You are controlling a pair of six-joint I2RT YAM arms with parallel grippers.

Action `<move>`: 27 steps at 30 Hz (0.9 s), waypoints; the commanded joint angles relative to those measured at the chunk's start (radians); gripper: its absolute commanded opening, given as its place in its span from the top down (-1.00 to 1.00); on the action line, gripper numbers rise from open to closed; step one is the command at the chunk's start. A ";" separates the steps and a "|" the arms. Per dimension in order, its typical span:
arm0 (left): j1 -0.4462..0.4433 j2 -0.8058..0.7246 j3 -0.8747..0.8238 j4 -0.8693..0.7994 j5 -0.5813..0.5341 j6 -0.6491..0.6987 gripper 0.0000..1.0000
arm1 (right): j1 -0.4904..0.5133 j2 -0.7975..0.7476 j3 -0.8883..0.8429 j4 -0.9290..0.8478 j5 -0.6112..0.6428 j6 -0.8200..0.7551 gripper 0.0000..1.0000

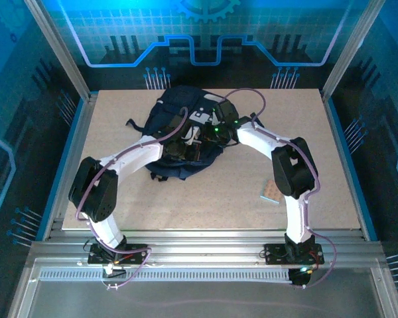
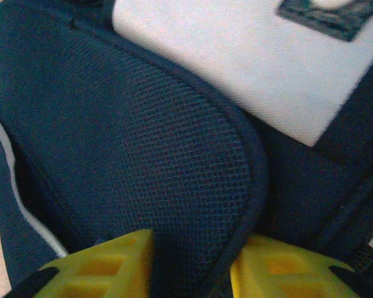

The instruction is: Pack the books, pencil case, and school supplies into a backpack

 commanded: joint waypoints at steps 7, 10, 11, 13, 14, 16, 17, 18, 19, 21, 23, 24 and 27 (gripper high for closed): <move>-0.044 -0.036 0.034 -0.109 0.012 0.034 1.00 | -0.033 -0.090 -0.156 0.150 -0.120 -0.008 1.00; -0.021 -0.052 0.002 -0.190 -0.025 0.068 1.00 | -0.063 -0.130 -0.171 0.114 -0.068 -0.118 1.00; -0.014 -0.063 -0.014 -0.212 -0.027 0.071 1.00 | -0.079 -0.129 -0.159 0.095 -0.054 -0.143 1.00; -0.007 -0.088 -0.052 -0.234 -0.034 0.071 1.00 | -0.114 -0.108 -0.112 0.060 -0.073 -0.165 1.00; -0.008 -0.101 -0.072 -0.245 -0.041 0.070 1.00 | -0.132 -0.096 -0.092 0.052 -0.090 -0.170 1.00; -0.006 -0.121 -0.104 -0.265 -0.069 0.065 1.00 | -0.151 -0.077 -0.046 0.023 -0.108 -0.200 1.00; 0.000 -0.133 -0.121 -0.273 -0.089 0.060 1.00 | -0.156 -0.067 -0.019 -0.006 -0.106 -0.230 1.00; 0.017 -0.146 -0.140 -0.278 -0.105 0.052 1.00 | -0.159 -0.061 0.003 -0.032 -0.101 -0.262 1.00; 0.039 -0.159 -0.156 -0.282 -0.117 0.044 1.00 | -0.161 -0.056 0.020 -0.051 -0.101 -0.290 1.00; 0.103 -0.190 -0.189 -0.282 -0.141 0.030 1.00 | -0.173 -0.047 0.051 -0.080 -0.115 -0.353 1.00; 0.165 -0.213 -0.212 -0.276 -0.164 0.018 1.00 | -0.187 -0.031 0.095 -0.109 -0.117 -0.410 1.00; 0.192 -0.222 -0.217 -0.271 -0.157 0.010 1.00 | -0.192 -0.018 0.123 -0.120 -0.115 -0.429 1.00; 0.182 -0.235 -0.189 -0.260 -0.148 -0.005 1.00 | -0.202 0.047 0.233 -0.166 -0.097 -0.419 1.00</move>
